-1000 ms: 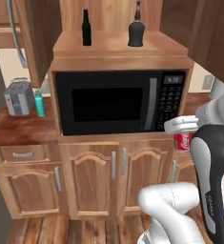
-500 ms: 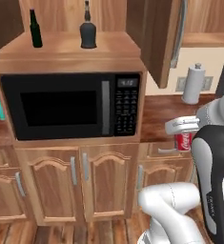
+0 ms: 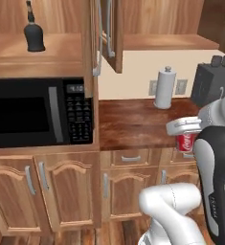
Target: Sort all alcoholic drinks to one cabinet, and non-alcoholic drinks to the other.
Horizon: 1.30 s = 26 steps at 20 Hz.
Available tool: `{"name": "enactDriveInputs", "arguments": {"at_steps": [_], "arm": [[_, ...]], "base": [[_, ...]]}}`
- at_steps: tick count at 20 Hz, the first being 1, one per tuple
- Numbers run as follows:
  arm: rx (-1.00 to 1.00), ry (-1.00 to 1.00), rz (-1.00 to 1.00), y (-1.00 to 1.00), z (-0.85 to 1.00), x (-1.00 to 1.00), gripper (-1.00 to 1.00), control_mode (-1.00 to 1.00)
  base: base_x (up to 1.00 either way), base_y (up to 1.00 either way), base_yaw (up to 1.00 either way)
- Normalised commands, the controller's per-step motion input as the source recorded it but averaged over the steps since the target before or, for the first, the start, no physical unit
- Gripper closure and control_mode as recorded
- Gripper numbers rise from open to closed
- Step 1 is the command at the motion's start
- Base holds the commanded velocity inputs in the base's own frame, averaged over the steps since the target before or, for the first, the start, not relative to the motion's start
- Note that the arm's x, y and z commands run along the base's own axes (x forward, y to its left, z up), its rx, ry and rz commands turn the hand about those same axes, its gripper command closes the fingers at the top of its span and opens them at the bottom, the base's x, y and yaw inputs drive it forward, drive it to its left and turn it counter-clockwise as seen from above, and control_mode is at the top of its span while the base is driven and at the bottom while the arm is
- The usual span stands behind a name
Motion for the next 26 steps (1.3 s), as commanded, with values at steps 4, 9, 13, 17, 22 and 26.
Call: {"name": "enactDriveInputs", "arguments": {"at_steps": [4,9,13,17,22,26], "arm": [[0.0,0.0,0.0,0.0,0.0,0.0,1.0,1.0],[0.0,0.0,0.0,0.0,0.0,0.0,1.0,1.0],[0.0,0.0,0.0,0.0,0.0,0.0,1.0,1.0],[0.0,0.0,0.0,0.0,0.0,0.0,1.0,1.0],[0.0,0.0,0.0,0.0,0.0,0.0,1.0,1.0],[0.0,-0.11,0.0,-0.21,0.24,-0.06,1.0,-1.0]], "base": [[0.7,-0.44,0.0],[0.72,-0.39,0.0],[0.67,-0.48,0.0],[0.63,-0.45,-0.01],[0.38,-0.33,-0.01],[0.0,0.0,0.0]]}}
